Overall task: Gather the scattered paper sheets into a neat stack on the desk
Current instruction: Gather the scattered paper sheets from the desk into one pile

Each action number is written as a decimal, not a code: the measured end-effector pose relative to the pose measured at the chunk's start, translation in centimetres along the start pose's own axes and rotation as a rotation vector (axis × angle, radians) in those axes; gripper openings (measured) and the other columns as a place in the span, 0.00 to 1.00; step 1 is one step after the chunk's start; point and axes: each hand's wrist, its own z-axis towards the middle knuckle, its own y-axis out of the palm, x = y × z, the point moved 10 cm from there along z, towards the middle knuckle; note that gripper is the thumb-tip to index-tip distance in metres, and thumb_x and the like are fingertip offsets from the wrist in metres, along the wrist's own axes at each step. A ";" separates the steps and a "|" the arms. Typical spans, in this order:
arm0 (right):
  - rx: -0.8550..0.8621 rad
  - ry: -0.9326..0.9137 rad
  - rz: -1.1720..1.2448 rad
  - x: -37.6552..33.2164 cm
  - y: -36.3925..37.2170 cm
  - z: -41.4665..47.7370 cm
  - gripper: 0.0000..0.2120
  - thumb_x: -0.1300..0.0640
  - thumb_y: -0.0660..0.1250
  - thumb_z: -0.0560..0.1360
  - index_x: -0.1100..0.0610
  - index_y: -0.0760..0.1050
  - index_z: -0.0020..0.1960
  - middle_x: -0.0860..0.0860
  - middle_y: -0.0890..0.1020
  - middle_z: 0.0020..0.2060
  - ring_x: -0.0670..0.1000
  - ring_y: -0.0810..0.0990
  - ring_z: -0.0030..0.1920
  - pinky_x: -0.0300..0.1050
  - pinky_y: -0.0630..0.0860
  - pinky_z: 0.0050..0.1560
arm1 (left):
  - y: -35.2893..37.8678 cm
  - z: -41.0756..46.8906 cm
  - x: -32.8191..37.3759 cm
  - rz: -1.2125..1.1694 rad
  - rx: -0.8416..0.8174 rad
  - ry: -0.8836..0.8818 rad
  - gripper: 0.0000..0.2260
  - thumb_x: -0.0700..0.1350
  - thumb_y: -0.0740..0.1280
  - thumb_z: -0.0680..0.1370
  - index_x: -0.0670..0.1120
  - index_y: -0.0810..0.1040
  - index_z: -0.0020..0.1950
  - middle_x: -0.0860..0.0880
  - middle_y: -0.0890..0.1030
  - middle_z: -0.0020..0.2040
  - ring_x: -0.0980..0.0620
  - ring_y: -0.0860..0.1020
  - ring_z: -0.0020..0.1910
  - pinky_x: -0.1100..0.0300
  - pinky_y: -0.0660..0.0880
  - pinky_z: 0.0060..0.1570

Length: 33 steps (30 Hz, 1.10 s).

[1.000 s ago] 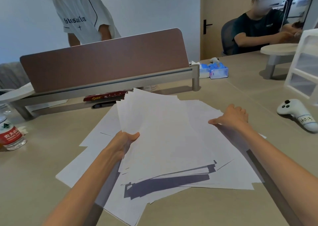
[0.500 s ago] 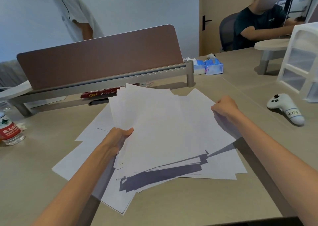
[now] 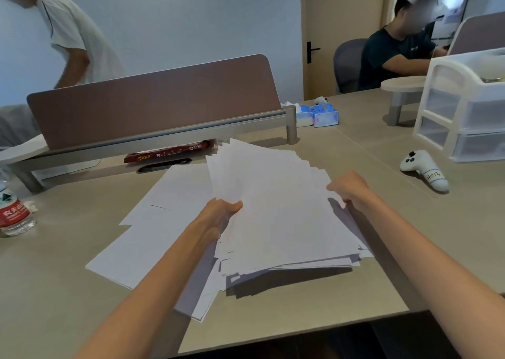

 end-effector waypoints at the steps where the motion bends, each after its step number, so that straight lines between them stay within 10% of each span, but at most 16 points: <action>1: -0.039 0.040 0.113 0.0 0.2 0.0 0.12 0.63 0.65 0.73 0.58 0.64 0.35 0.53 0.66 0.30 0.53 0.65 0.30 0.41 0.60 0.29 | 0.6 0.2 -0.2 0.032 -0.005 0.000 0.18 0.30 0.63 0.78 0.36 0.71 0.68 0.44 0.77 0.63 0.50 0.77 0.55 0.62 0.74 0.54; 4: -0.116 0.156 0.333 -0.1 0.3 -0.5 0.05 0.65 0.64 0.75 0.61 0.67 0.46 0.54 0.67 0.36 0.53 0.68 0.33 0.44 0.65 0.26 | 1.8 1.0 -1.1 0.123 0.006 -0.017 0.24 0.33 0.67 0.77 0.34 0.66 0.71 0.42 0.72 0.69 0.46 0.72 0.65 0.56 0.67 0.65; 10: -0.222 0.358 0.480 1.3 0.1 -0.9 0.13 0.60 0.64 0.76 0.66 0.65 0.56 0.58 0.72 0.38 0.54 0.74 0.33 0.43 0.75 0.25 | 1.8 1.6 -1.9 0.205 0.045 0.016 0.23 0.35 0.68 0.77 0.34 0.66 0.71 0.40 0.74 0.66 0.48 0.72 0.55 0.61 0.67 0.57; 20: -0.232 0.172 0.330 -0.9 1.5 -1.2 0.16 0.54 0.71 0.73 0.58 0.66 0.35 0.53 0.66 0.30 0.51 0.65 0.28 0.43 0.60 0.29 | 1.8 1.5 -2.2 0.188 0.049 0.042 0.19 0.32 0.67 0.76 0.35 0.71 0.67 0.43 0.78 0.56 0.46 0.77 0.55 0.60 0.71 0.55; 27: -0.207 0.069 0.209 -3.2 1.4 -1.6 0.25 0.56 0.69 0.75 0.65 0.69 0.68 0.57 0.72 0.66 0.59 0.73 0.59 0.47 0.67 0.50 | 1.9 1.6 -2.1 0.193 0.046 0.069 0.18 0.31 0.66 0.76 0.36 0.71 0.66 0.43 0.78 0.55 0.47 0.77 0.54 0.61 0.71 0.54; 33: -0.218 0.038 0.236 -3.8 2.2 -2.4 0.25 0.59 0.67 0.78 0.68 0.66 0.70 0.59 0.70 0.69 0.58 0.69 0.69 0.47 0.66 0.61 | 1.7 1.2 -2.1 0.212 0.050 0.068 0.18 0.33 0.67 0.77 0.37 0.70 0.67 0.44 0.77 0.57 0.46 0.76 0.56 0.60 0.70 0.56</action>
